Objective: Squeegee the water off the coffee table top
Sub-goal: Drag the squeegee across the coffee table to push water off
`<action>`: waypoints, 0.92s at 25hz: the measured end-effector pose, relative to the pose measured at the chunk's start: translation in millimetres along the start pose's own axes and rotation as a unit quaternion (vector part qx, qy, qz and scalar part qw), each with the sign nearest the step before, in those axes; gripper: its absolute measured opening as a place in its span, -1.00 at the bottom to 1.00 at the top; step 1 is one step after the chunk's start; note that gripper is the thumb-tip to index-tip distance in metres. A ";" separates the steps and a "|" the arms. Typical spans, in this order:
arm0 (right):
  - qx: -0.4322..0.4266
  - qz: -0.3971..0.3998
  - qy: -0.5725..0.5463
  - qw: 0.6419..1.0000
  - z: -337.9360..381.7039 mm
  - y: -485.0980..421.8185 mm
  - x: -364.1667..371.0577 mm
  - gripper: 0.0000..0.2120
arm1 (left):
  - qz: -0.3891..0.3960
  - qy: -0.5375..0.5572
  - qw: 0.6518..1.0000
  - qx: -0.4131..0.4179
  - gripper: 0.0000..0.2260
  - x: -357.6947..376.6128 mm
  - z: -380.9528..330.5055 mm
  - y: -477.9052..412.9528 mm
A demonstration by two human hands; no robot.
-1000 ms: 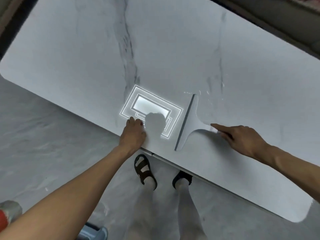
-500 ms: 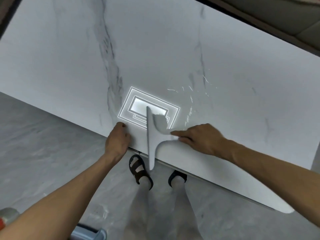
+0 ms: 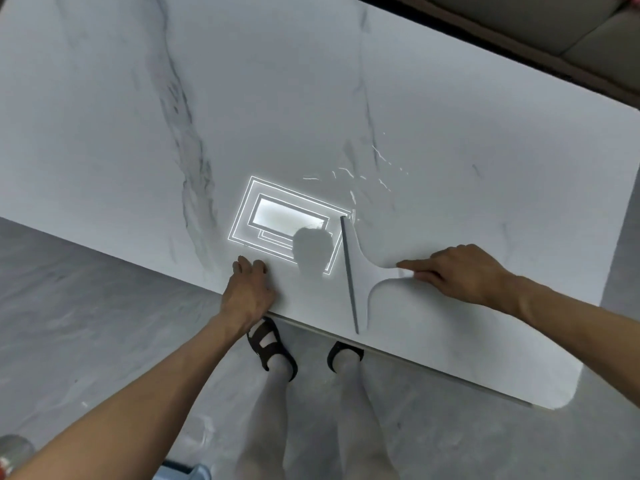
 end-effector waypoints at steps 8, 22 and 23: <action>-0.071 -0.015 0.029 0.997 32.5 0.5 -21.4 -0.62 | -0.086 0.110 0.987 -0.085 -0.68 -37.2 20.4 2.5; -0.080 -0.034 -0.032 0.996 100.5 -87.1 -13.7 -0.63 | -0.101 0.205 0.962 -0.149 -0.68 -59.3 89.5 -0.8; -0.031 -0.031 -0.036 0.998 67.4 -71.8 -17.9 -0.63 | -0.091 0.209 0.964 -0.138 -0.68 -58.3 83.9 -3.9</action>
Point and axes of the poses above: each hand's wrist, its own y-axis away from the middle knuckle, its own x-axis out of the palm, z = x × y, the point moved 9 cm from there along -y, towards the middle knuckle, and after that the axes turned 3 degrees about -z, right-handed, at the moved point
